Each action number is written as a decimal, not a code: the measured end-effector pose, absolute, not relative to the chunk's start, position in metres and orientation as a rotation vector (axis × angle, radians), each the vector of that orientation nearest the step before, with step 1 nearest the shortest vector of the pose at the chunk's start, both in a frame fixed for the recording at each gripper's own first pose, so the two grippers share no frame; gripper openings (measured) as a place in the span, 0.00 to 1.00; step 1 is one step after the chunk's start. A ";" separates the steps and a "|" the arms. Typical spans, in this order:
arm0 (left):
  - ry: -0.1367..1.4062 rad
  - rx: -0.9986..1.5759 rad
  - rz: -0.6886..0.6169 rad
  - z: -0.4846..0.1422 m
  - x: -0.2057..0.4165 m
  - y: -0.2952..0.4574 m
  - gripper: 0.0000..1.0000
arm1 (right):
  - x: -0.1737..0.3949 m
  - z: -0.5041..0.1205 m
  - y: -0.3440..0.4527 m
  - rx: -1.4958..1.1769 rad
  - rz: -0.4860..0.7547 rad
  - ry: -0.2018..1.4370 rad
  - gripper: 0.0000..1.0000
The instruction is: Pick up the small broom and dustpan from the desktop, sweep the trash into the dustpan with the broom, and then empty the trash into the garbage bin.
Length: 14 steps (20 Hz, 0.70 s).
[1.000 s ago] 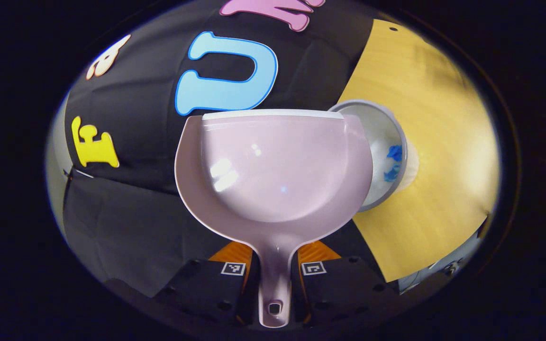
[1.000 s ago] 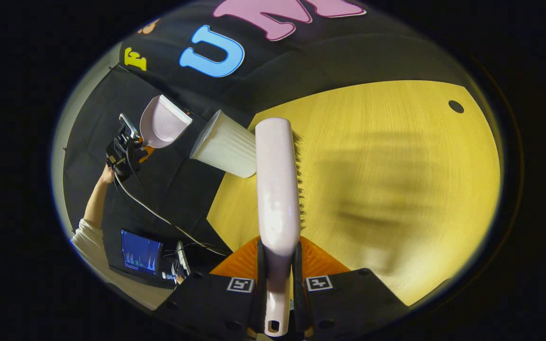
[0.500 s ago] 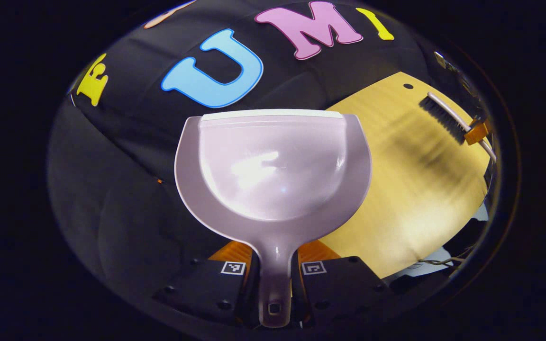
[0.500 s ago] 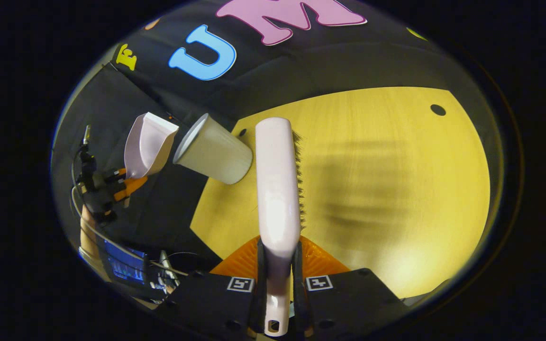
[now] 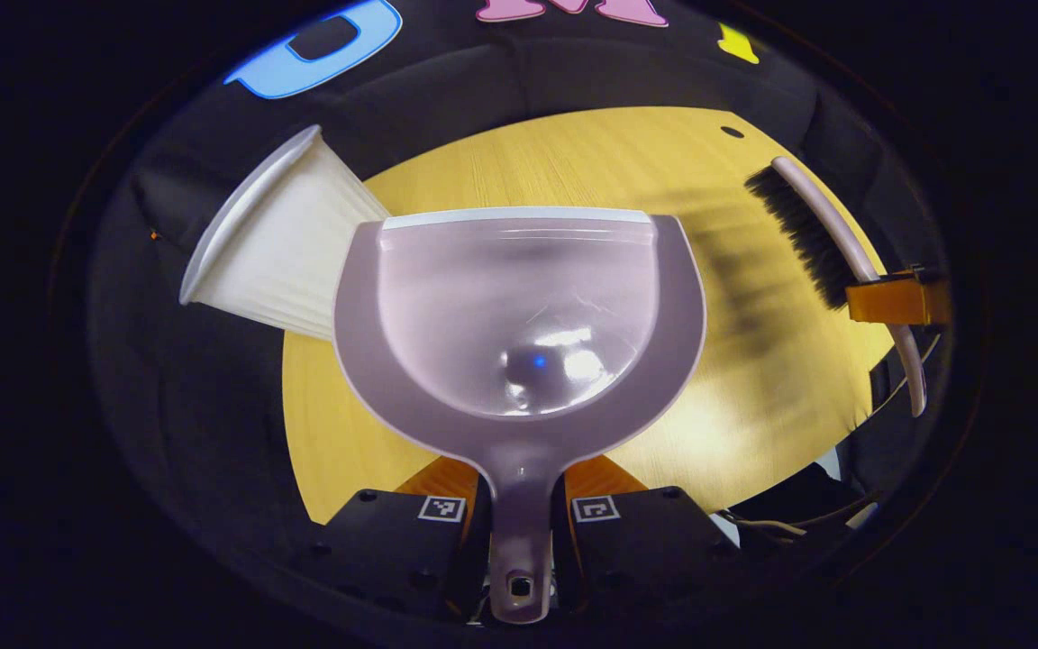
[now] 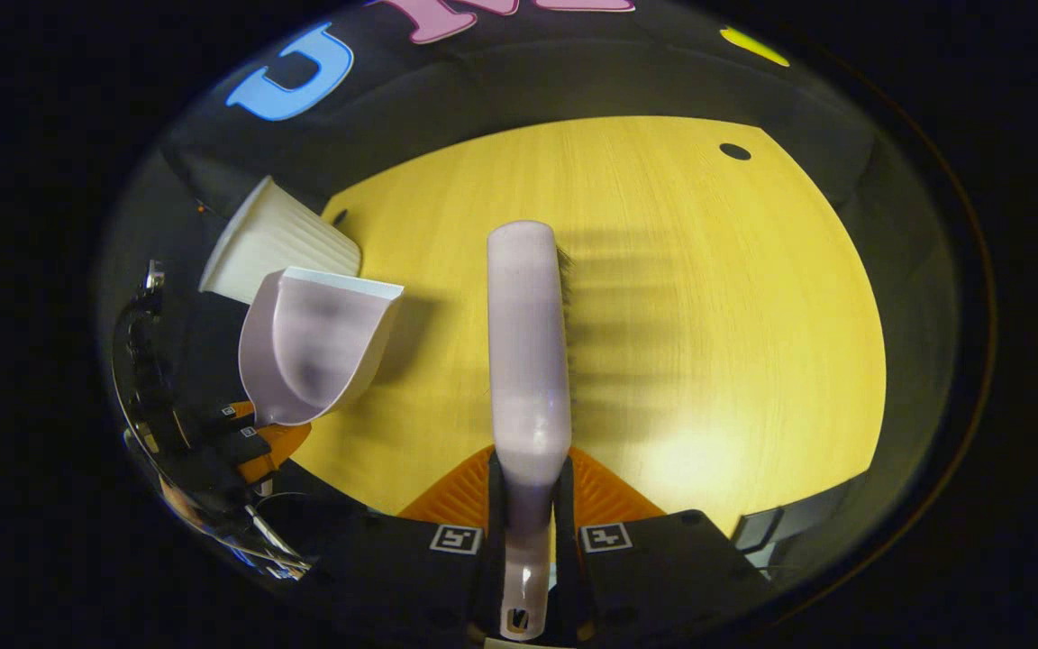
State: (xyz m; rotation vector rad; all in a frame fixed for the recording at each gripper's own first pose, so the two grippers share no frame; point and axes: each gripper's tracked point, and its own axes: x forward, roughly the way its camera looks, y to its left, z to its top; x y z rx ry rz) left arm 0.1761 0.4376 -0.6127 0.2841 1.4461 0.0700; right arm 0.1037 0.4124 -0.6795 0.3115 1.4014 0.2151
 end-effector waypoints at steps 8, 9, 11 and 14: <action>1.552 0.071 0.066 -0.567 0.202 0.402 0.27 | 0.090 -0.701 0.415 0.219 0.117 1.502 0.26; 1.554 0.063 0.072 -0.563 0.205 0.405 0.27 | 0.090 -0.704 0.413 0.211 0.099 1.505 0.26; 1.560 0.039 0.094 -0.557 0.208 0.412 0.27 | 0.090 -0.712 0.411 0.204 0.067 1.517 0.26; 1.574 0.057 0.106 -0.573 0.208 0.416 0.27 | 0.089 -0.723 0.412 0.204 0.045 1.537 0.26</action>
